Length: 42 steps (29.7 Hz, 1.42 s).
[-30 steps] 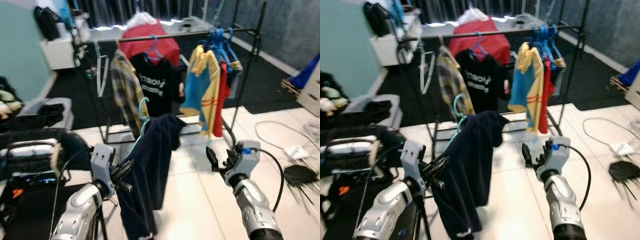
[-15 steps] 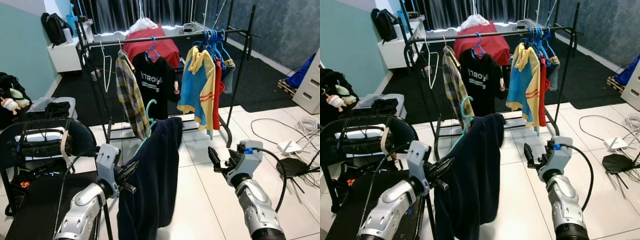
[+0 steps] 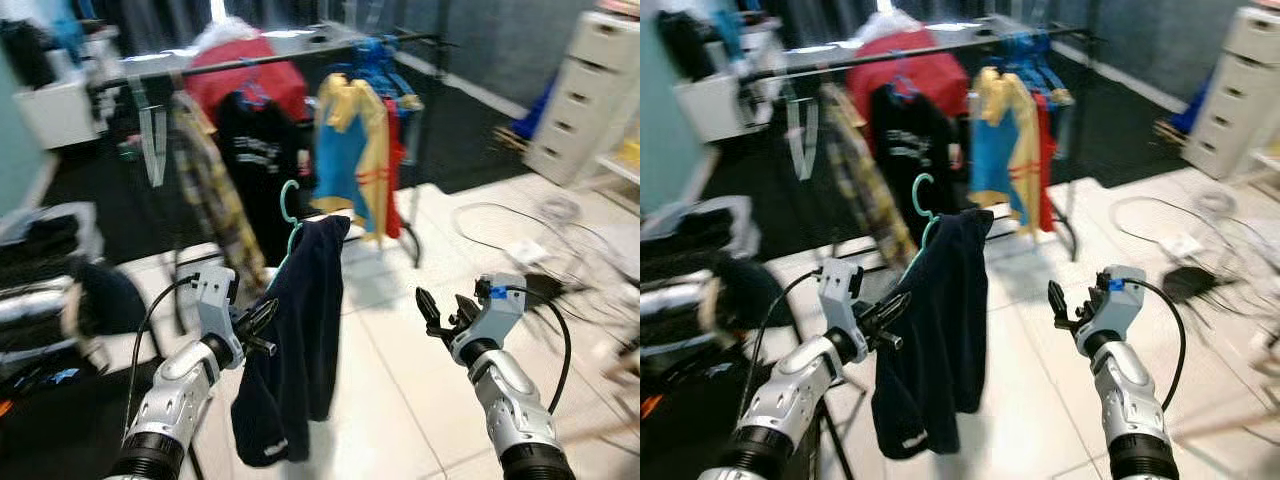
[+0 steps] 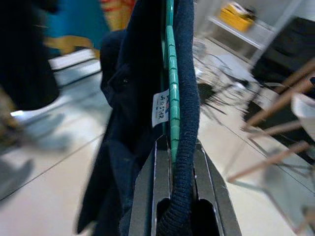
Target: Hang hanger
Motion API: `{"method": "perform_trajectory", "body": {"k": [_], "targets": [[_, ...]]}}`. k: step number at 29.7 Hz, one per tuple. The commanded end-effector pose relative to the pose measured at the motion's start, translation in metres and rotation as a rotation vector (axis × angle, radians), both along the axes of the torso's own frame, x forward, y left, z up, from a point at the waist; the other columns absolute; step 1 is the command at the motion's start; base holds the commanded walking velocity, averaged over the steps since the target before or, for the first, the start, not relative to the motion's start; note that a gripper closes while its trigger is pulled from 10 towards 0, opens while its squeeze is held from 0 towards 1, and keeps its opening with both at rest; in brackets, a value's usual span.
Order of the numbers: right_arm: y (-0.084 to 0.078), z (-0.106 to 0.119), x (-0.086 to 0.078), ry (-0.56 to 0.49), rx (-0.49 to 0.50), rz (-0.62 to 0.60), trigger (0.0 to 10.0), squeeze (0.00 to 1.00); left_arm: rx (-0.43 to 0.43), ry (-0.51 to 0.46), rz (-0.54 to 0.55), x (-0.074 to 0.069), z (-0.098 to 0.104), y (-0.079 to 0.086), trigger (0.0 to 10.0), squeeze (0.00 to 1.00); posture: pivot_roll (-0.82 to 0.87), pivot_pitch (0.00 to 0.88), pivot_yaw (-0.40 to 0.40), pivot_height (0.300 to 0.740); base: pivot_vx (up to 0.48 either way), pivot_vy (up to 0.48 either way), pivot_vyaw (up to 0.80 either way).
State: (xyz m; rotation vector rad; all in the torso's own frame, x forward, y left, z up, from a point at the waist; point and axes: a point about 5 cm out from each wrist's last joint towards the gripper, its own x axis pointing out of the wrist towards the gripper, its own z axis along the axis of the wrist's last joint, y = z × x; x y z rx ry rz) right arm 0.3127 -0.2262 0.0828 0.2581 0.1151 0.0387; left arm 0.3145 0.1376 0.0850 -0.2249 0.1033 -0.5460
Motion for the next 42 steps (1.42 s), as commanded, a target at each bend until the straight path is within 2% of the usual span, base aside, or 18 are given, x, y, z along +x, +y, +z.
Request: {"method": "perform_trajectory", "body": {"k": [1,9,20,42], "targets": [[-0.001,-0.002,-0.001,0.019,0.008,-0.008,10.0,0.00,-0.021,-0.039,0.001,0.004,0.008,-0.001,10.0,0.00,-0.06,0.000,0.043,0.740,0.000,0.000,-0.76],[-0.002,-0.003,0.001,0.029,0.015,-0.008,10.0,0.00,-0.048,-0.035,0.027,0.012,0.009,0.000,10.0,0.00,-0.06,0.000,0.034,0.740,0.000,0.000,-0.76],[-0.002,-0.003,0.002,0.034,0.014,-0.007,10.0,0.00,-0.068,-0.029,0.028,0.014,0.008,0.000,10.0,0.00,-0.07,0.000,0.035,0.740,0.000,0.000,-0.76],[0.000,-0.002,0.002,0.034,0.027,-0.008,10.0,0.00,-0.047,-0.035,0.043,0.016,0.008,0.004,10.0,0.00,-0.06,0.000,0.042,0.740,0.000,0.000,-0.76]]}}
